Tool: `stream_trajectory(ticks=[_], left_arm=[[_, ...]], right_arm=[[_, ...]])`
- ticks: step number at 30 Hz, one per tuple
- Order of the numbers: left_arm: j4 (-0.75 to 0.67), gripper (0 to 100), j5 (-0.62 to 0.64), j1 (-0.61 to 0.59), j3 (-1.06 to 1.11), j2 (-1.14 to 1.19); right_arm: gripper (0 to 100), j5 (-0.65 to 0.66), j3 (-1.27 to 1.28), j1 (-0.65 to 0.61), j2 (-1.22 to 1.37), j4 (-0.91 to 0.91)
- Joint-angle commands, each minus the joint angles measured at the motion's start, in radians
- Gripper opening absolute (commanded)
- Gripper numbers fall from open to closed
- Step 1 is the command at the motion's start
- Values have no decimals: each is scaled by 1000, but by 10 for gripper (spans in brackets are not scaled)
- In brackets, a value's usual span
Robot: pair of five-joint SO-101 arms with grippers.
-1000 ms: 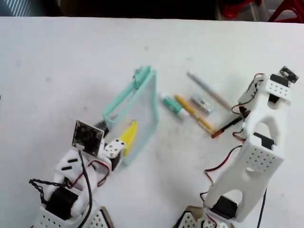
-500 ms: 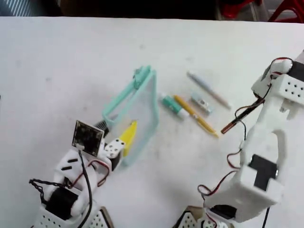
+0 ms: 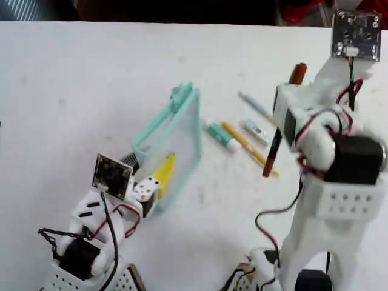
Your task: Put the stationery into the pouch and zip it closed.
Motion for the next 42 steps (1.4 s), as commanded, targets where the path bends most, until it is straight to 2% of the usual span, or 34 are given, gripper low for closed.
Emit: stream_trajectory(ticks=[1,10,13,16,20,23,32,37,42], left_arm=[[-32,181,6,12,-11,-4],[-32,181,6,12,-9,-4],[-35,181,6,12,-8,-4],[-35,181,6,12,-6,-4],[-35,181,6,12,-6,-4],[-35,181,6,12,-6,-4],[-37,181,6,12,-6,-4],[-38,181,6,13,-6,-4],[-38,181,6,13,-6,-4]], right_arm=[[17,17,-20,-70,-76,4],[17,18,-25,-160,-114,-22],[17,20,-29,-199,-114,-97],[17,97,-41,-282,-111,-219],[17,203,-58,-467,-107,-288],[17,167,-72,-556,-122,-344],[17,-109,-101,-613,-125,-484],[17,-117,-57,-699,-113,-582],[17,-117,100,-700,-51,-762]])
